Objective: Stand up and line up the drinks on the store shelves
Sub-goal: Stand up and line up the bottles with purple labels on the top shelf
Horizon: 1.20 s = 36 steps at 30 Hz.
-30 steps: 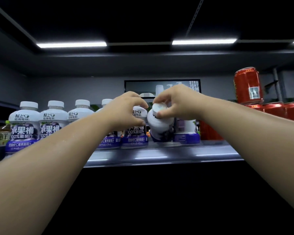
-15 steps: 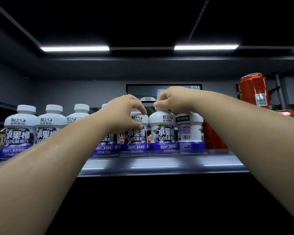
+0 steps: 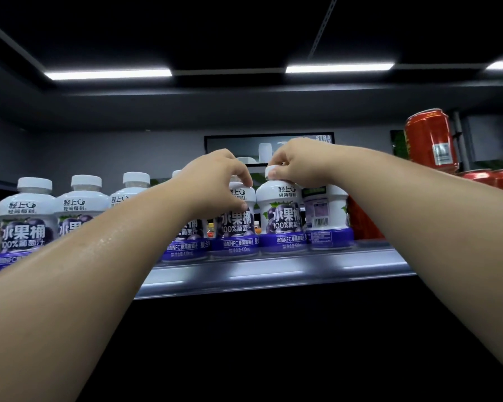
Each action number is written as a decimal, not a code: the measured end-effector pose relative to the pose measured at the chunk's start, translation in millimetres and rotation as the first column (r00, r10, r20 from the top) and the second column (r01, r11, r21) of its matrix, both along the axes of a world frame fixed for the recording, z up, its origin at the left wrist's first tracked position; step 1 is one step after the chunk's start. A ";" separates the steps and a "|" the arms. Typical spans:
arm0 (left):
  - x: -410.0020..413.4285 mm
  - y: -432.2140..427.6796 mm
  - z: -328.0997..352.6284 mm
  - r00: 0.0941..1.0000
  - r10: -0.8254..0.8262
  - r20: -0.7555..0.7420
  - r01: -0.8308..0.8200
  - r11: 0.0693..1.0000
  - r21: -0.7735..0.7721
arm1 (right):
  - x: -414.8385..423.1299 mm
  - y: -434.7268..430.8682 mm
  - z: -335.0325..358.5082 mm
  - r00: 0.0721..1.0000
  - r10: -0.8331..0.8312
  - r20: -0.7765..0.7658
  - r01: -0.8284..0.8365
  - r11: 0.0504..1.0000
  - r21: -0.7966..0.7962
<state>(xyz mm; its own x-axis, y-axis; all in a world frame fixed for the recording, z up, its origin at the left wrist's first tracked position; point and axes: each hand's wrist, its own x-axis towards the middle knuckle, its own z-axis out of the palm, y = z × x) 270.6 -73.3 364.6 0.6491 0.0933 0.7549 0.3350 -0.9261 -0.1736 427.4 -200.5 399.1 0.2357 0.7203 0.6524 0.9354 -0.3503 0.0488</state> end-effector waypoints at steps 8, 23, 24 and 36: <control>0.0 6.6 -2.8 0.999 -0.043 -0.013 0.043 0.999 0.010 | -10.7 -0.5 -4.4 0.997 -0.066 -0.049 0.068 0.997 0.038; 9.9 -21.6 -3.5 0.989 0.146 -0.001 -0.146 0.989 -0.004 | 7.8 -23.4 -9.6 0.992 0.107 -0.066 -0.106 0.994 0.020; 14.2 -26.3 -2.5 0.986 0.165 0.015 -0.165 0.986 -0.004 | 12.9 -29.9 -8.1 0.989 0.130 -0.073 -0.126 0.990 0.058; 61.2 -63.9 6.0 0.994 0.099 -0.038 -0.102 0.988 -0.116 | 57.0 -53.9 -3.9 0.997 0.055 -0.053 -0.053 0.997 0.048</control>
